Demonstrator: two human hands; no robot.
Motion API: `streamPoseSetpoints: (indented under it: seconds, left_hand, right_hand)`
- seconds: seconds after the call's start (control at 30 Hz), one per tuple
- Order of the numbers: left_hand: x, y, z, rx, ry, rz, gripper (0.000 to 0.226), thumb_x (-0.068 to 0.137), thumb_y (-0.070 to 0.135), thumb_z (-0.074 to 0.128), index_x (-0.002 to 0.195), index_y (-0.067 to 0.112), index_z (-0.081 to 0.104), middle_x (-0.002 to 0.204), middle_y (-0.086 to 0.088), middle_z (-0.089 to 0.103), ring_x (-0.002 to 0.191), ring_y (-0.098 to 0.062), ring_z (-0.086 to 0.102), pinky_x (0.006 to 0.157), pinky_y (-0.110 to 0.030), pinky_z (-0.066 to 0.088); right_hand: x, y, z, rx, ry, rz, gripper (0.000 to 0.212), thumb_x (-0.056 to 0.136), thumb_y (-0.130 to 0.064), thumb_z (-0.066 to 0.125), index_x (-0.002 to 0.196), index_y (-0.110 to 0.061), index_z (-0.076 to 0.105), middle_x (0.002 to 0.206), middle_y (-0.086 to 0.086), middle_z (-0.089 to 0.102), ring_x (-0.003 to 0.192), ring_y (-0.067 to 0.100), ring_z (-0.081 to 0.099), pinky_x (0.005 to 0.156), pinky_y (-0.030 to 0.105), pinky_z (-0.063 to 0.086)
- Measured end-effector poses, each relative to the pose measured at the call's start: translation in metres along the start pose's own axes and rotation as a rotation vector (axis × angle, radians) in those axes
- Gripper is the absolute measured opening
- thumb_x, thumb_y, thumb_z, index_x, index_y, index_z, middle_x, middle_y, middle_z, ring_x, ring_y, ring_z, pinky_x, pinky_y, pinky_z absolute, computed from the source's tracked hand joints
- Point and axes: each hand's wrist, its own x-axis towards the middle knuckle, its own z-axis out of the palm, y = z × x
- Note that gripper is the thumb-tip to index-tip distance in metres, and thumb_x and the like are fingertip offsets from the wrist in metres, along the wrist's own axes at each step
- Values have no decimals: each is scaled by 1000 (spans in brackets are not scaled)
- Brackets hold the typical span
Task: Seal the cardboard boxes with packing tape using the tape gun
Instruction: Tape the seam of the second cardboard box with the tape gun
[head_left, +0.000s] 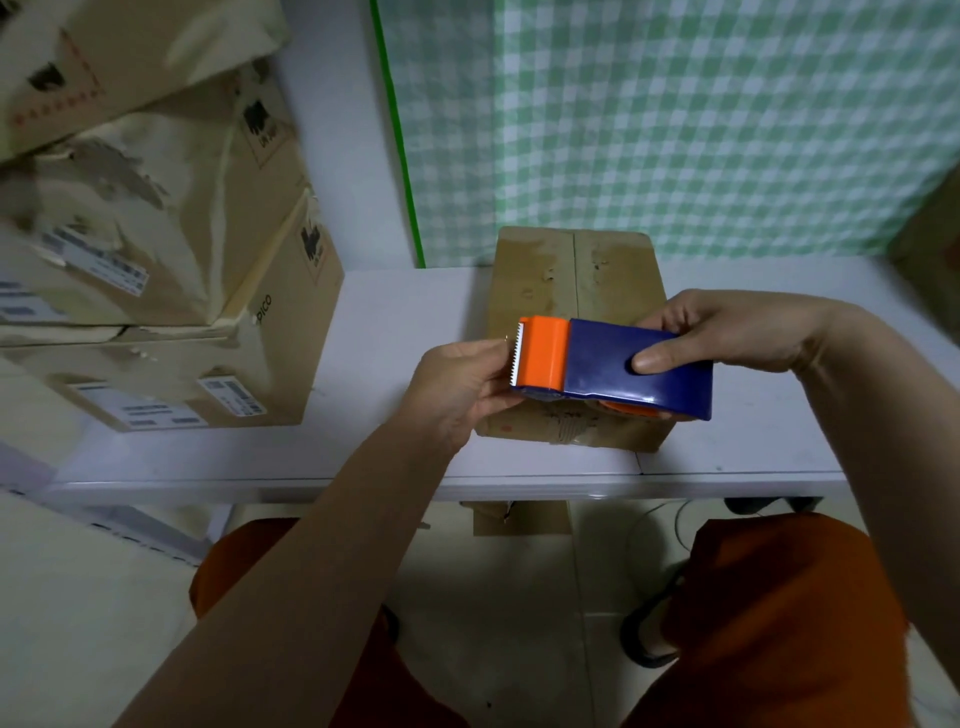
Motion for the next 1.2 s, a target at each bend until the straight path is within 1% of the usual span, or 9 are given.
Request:
streamPoseSetpoints:
  seconds: [0.1, 0.17, 0.53, 0.6, 0.7, 0.77, 0.9, 1.0, 1.2]
  left_hand:
    - [1, -5, 3, 118, 181, 121, 8, 90, 24, 66, 89, 15, 68, 83, -4, 73, 77, -11, 70, 59, -19, 55]
    - [5, -6, 1, 195, 255, 183, 12, 88, 25, 68, 93, 13, 72, 80, 0, 73, 73, -7, 68, 57, -15, 52]
    - [10, -22, -1, 323, 379, 266, 19, 89, 26, 67, 87, 8, 73, 75, 1, 70, 65, -3, 61, 48, -8, 44]
    - [12, -23, -9, 328, 467, 277, 15, 88, 23, 68, 85, 9, 72, 76, 1, 68, 67, -7, 59, 48, -6, 41]
    - [18, -19, -23, 375, 543, 301, 16, 85, 22, 71, 88, 6, 74, 76, 1, 66, 67, -5, 56, 48, 0, 37]
    - [18, -19, -22, 400, 515, 276, 16, 86, 22, 71, 88, 6, 73, 75, 1, 65, 67, -6, 55, 51, -5, 40]
    - [22, -24, -19, 392, 532, 245, 16, 87, 24, 69, 81, 10, 72, 70, 5, 63, 68, -7, 56, 57, -13, 40]
    - [27, -25, -20, 424, 570, 256, 25, 87, 28, 69, 63, 21, 64, 67, 5, 63, 71, -12, 57, 62, -19, 43]
    - [34, -38, -20, 562, 582, 268, 28, 88, 31, 66, 63, 17, 65, 62, 1, 62, 64, -15, 54, 64, -26, 44]
  right_hand:
    - [6, -3, 4, -35, 53, 1, 53, 67, -51, 70, 106, -15, 71, 101, 7, 73, 86, 19, 70, 69, 21, 54]
    - [10, -6, 5, -37, 75, 5, 53, 70, -50, 68, 107, -11, 70, 100, 10, 73, 85, 21, 70, 67, 21, 54]
    - [12, -16, 8, -101, 83, 100, 46, 72, -43, 64, 102, -9, 70, 92, 8, 74, 79, 19, 70, 61, 19, 53]
    - [7, -15, 4, -109, 85, 111, 56, 71, -53, 71, 103, -7, 69, 93, 8, 74, 80, 21, 71, 62, 20, 54]
    - [-3, -17, -5, -155, 77, 149, 86, 46, -72, 77, 104, -8, 70, 93, 9, 74, 80, 22, 72, 62, 21, 55]
    - [-5, -18, -9, -205, 97, 180, 94, 38, -77, 75, 103, -10, 71, 90, 6, 75, 78, 20, 72, 61, 20, 55]
    - [3, -23, -7, -236, 185, 215, 67, 57, -65, 73, 99, -12, 70, 83, 0, 75, 73, 15, 72, 58, 19, 56]
    - [11, -23, -4, -298, 261, 251, 70, 52, -65, 69, 95, -10, 72, 86, 5, 75, 79, 23, 71, 69, 29, 55]
    - [22, -22, -1, -378, 244, 315, 70, 54, -63, 65, 95, -7, 70, 89, 9, 73, 81, 25, 69, 70, 32, 54]
